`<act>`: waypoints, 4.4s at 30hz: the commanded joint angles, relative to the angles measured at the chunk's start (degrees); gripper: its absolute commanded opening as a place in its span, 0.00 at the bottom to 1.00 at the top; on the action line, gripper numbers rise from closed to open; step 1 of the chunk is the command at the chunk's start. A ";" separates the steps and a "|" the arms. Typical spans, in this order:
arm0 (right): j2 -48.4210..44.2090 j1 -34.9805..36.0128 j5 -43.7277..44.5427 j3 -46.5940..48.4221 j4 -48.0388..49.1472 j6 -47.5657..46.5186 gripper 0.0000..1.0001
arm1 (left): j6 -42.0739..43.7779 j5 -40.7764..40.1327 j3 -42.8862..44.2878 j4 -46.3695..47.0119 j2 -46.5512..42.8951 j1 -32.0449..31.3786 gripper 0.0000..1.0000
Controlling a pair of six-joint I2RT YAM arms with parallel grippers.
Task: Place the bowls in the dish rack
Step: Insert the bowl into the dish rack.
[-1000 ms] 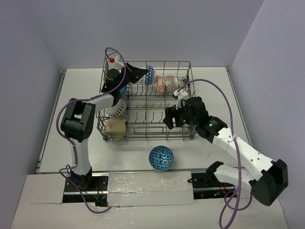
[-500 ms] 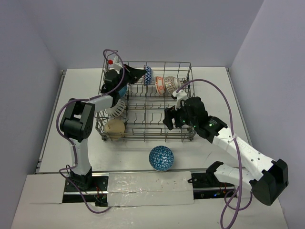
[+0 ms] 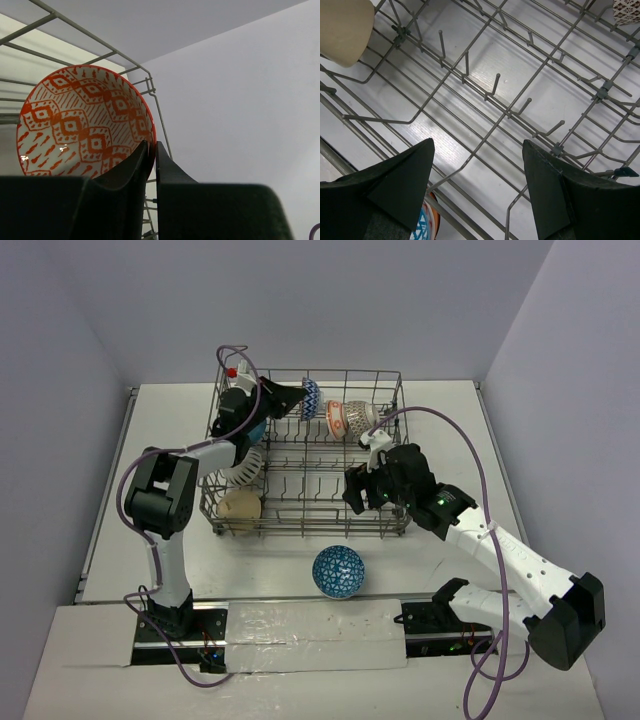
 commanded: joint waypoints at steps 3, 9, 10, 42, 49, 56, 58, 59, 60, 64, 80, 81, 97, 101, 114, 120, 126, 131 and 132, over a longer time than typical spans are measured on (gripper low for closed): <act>-0.07 0.75 1.12 3.08 0.29 -0.84 0.79 | -1.19 1.34 -3.51 -4.21 -3.11 1.16 0.14; -0.07 1.02 1.48 3.17 0.21 -0.84 0.79 | -1.90 0.55 -6.06 -3.15 -4.43 1.16 0.16; -0.16 1.10 1.56 3.17 0.21 -0.76 0.79 | -1.90 0.55 -6.15 -3.24 -4.61 1.16 0.16; 19.52 -12.08 -6.06 25.92 12.77 11.01 0.83 | 1.27 -1.03 -5.27 -12.64 -8.39 0.90 0.20; 31.29 -14.71 -16.45 31.81 18.83 16.47 0.85 | 2.49 -0.33 -4.04 -14.40 -8.21 0.99 0.20; 37.72 -16.47 -21.46 36.21 20.69 19.02 0.90 | 2.94 -0.06 -4.04 -15.02 -8.21 1.42 0.19; 39.56 -17.09 -22.86 37.79 20.69 19.11 0.90 | 3.20 0.11 -3.95 -15.37 -8.39 1.51 0.19; 40.09 -17.35 -23.22 38.32 20.69 19.19 0.90 | 3.29 0.03 -3.95 -15.63 -8.47 1.51 0.19; 41.14 -17.70 -23.74 39.11 21.38 19.20 0.90 | 3.46 0.11 -3.95 -15.72 -8.56 1.51 0.19; 43.61 -18.06 -25.15 41.92 22.36 19.20 0.90 | 3.46 0.20 -3.95 -16.07 -8.83 1.69 0.19; 51.69 -18.23 -29.28 47.99 22.35 20.86 0.90 | 3.73 1.08 -4.39 -16.42 -8.04 2.13 0.19; 51.96 -18.23 -29.63 48.08 22.88 20.95 0.90 | 3.73 1.17 -4.39 -16.42 -8.03 2.13 0.19; 55.83 -18.23 -33.50 49.40 27.19 24.91 0.90 | 4.69 2.05 -4.13 -17.74 -7.86 2.39 0.19; 56.18 -18.14 -34.47 49.31 28.68 25.87 0.90 | 4.78 2.22 -4.04 -18.00 -7.68 2.48 0.19; 56.62 -17.97 -35.17 48.61 30.09 26.93 0.90 | 5.31 2.40 -3.69 -19.32 -7.68 2.65 0.20; 56.09 -17.44 -35.00 47.65 30.09 26.58 0.90 | 5.40 2.84 -3.60 -19.68 -7.77 2.92 0.20; 56.00 -17.27 -35.09 46.85 30.44 26.58 0.90 | 5.92 3.10 -3.69 -20.46 -8.12 3.09 0.21; 55.74 -17.00 -35.17 45.45 31.76 27.10 0.89 | 6.54 3.01 -3.69 -21.96 -8.74 3.18 0.22; 55.65 -16.92 -35.17 45.01 31.85 27.11 0.89 | 6.54 3.01 -3.69 -21.96 -8.74 3.27 0.22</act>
